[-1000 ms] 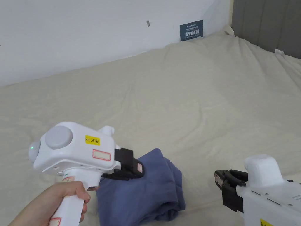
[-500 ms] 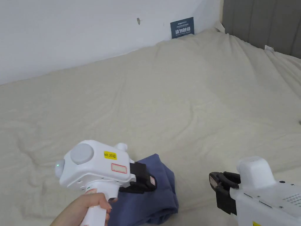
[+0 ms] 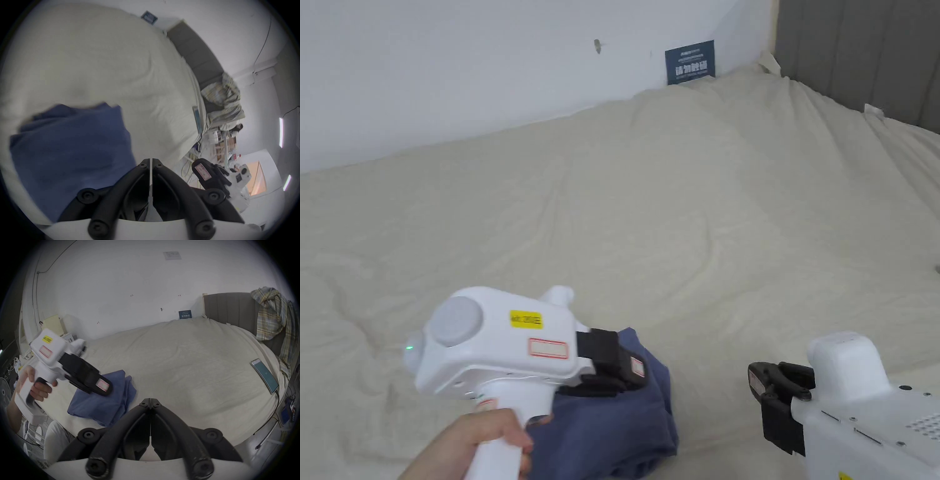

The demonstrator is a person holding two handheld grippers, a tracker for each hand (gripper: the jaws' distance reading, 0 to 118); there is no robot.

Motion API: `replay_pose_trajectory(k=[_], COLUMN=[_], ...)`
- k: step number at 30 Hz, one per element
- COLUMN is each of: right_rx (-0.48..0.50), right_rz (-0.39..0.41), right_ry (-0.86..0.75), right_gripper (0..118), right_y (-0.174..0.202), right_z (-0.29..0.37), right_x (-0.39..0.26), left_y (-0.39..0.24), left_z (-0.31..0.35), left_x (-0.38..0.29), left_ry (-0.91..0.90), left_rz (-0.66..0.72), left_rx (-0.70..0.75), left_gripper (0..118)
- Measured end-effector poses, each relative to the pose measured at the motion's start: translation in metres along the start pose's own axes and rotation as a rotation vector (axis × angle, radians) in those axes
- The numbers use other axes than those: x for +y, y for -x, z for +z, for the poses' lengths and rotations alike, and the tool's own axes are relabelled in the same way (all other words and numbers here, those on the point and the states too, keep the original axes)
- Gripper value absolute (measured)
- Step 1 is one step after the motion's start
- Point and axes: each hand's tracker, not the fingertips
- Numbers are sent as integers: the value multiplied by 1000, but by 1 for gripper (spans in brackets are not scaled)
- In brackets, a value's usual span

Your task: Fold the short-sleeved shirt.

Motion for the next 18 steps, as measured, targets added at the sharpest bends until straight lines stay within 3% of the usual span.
replay_pose_trajectory(k=[5, 7, 9, 13, 15, 16, 18], right_rx=[64, 61, 75, 44, -49, -77, -54], right_rz=[22, 99, 152, 165, 251, 248, 194], right_ry=[-94, -127, -176, -183, -176, -163, -146], right_gripper=[0, 0, 0, 0, 0, 0, 0], right_y=[44, 72, 98, 125, 134, 135, 129], right_z=[-11, -21, -36, -78, -99, -106, -118], right_x=[7, 7, 3, -13, -24, -29, -40], left_y=[40, 54, 77, 113, 118, 121, 130], left_z=[83, 103, 117, 127, 123, 121, 115], left_x=[-32, -48, -66, -92, -102, -106, -109], left_ry=[-163, -196, -225, -225, -208, -197, -169], left_rz=[19, 12, 52, 124, 119, 147, 188], left_rx=[128, 167, 135, 41, 69, 43, 18], left_gripper=[3, 3, 3, 5, 33, 45, 81])
